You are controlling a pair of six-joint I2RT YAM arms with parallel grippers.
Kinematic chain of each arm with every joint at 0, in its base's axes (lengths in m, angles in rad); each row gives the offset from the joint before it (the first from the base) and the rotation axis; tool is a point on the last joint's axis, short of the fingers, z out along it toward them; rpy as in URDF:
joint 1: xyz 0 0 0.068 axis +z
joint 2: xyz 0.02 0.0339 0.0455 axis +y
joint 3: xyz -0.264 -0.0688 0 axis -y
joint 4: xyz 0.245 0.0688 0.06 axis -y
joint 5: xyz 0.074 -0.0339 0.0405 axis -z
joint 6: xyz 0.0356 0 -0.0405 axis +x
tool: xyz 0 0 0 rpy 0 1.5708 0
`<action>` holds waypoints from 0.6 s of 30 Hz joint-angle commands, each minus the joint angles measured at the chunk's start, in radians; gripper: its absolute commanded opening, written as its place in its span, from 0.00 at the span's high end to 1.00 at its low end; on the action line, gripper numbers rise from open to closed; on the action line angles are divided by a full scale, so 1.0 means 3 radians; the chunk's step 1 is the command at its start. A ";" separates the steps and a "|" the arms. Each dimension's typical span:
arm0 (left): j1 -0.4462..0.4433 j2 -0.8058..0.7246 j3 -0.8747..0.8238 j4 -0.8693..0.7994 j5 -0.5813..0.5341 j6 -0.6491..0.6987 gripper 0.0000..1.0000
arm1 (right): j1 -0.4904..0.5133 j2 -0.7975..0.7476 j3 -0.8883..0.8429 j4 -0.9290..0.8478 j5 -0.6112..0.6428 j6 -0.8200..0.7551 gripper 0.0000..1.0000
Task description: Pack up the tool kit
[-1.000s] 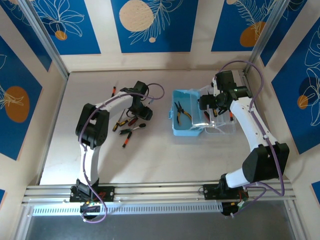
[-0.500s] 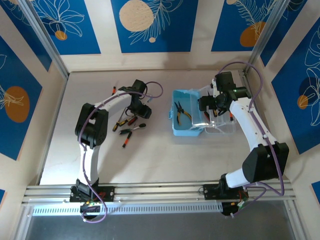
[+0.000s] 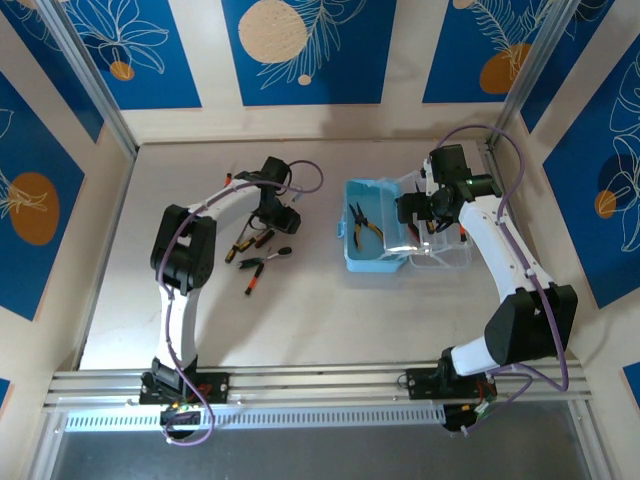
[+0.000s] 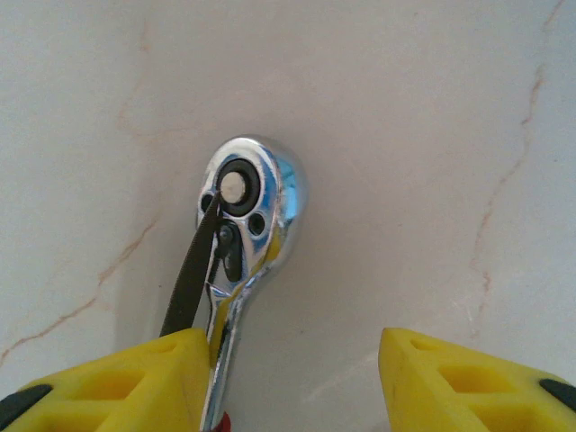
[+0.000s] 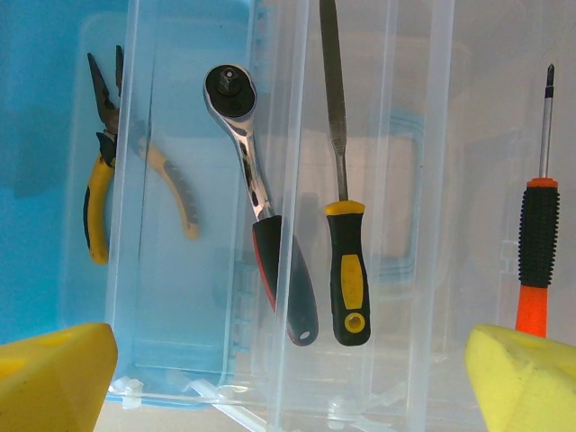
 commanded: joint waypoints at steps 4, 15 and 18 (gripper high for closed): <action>0.0035 0.0173 0.0046 -0.0029 0.0038 0.0046 0.48 | 0.0023 -0.0007 -0.0041 0.0018 -0.0086 -0.0033 0.01; 0.0035 0.0291 0.0017 -0.0003 0.0124 -0.0013 0.59 | 0.0026 -0.0009 -0.0081 0.0023 -0.0094 -0.0018 0.01; 0.0030 0.0308 0.0018 -0.0011 0.0125 -0.0033 0.74 | 0.0023 -0.0015 -0.0079 0.0027 -0.0100 -0.0013 0.01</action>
